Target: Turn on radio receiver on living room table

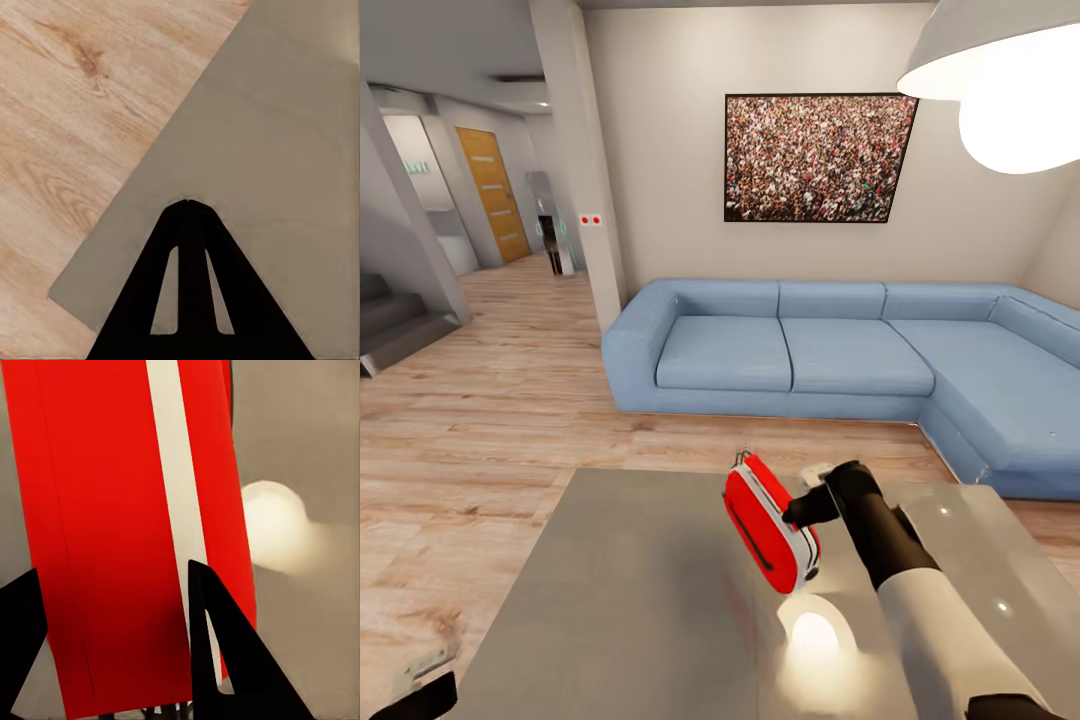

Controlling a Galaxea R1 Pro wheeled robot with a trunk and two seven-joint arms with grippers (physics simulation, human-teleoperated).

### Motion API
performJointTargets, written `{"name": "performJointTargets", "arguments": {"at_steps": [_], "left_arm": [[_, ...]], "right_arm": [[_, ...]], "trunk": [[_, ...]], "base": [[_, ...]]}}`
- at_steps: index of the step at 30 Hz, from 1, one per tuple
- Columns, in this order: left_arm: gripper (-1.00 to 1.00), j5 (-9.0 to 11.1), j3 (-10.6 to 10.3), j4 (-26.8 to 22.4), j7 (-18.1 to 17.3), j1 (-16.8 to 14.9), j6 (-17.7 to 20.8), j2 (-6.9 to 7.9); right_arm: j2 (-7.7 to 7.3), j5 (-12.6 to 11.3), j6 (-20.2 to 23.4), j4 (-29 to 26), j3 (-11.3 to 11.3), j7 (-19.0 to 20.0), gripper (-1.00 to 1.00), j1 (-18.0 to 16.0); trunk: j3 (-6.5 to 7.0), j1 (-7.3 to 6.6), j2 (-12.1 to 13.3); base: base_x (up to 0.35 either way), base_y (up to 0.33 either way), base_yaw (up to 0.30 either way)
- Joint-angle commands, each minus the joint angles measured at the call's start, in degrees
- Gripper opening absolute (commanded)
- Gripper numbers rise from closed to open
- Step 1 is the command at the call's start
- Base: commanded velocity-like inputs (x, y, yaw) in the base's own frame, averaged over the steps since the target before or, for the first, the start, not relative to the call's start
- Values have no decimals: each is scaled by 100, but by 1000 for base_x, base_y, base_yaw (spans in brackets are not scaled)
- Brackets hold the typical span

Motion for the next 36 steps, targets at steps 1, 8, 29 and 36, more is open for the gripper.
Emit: {"name": "performJointTargets", "arguments": {"at_steps": [1,8,29,36], "left_arm": [[-100,4,0,85,-6,0,0,0],[-100,14,-8,527,-49,0,8,-17],[-100,43,15,636,-53,0,34,-83],[-100,48,12,636,-53,0,27,-96]], "right_arm": [[1,-52,5,67,-2,2,-100,-2],[1,-44,4,640,-2,-39,-100,-2],[-8,-61,-121,1532,-2,46,-100,-2],[-10,-99,-986,1909,-9,51,-100,-2]], "trunk": [[1,0,0],[1,0,0],[1,0,0],[1,0,0]], "base": [[0,0,0],[0,0,0],[0,0,0],[0,0,0]]}}
